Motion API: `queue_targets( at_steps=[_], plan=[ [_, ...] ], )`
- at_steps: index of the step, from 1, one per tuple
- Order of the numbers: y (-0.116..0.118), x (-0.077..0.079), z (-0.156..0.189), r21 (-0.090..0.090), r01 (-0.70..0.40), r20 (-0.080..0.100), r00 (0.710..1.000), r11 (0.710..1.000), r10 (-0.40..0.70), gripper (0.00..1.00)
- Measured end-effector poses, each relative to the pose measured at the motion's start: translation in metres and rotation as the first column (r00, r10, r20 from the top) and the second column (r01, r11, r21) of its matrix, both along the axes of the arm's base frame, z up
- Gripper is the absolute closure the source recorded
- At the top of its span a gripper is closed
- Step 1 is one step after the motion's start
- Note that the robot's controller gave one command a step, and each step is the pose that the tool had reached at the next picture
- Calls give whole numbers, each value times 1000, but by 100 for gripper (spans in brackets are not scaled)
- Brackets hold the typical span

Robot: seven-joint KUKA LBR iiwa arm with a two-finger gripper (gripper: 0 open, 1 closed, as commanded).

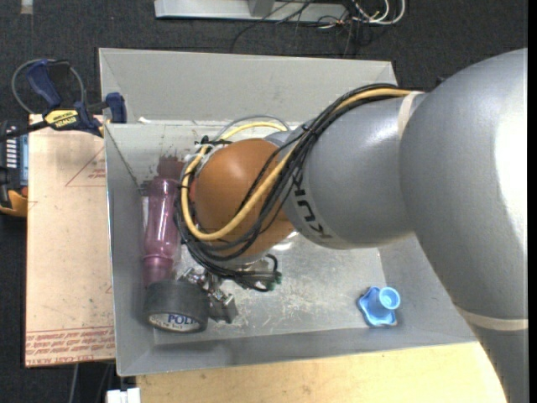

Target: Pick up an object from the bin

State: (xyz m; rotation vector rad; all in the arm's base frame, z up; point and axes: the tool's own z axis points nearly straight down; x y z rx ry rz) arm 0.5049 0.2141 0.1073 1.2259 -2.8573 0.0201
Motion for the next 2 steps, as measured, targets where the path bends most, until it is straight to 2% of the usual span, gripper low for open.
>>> queue_targets(
  at_steps=[1, 2],
  plan=[
    [1, 2, 34, 3, 0, 7, 1000, 1000, 0, 100],
    [1, 2, 51, 3, 1, 8, 1000, 1000, -1, 100]
  ],
)
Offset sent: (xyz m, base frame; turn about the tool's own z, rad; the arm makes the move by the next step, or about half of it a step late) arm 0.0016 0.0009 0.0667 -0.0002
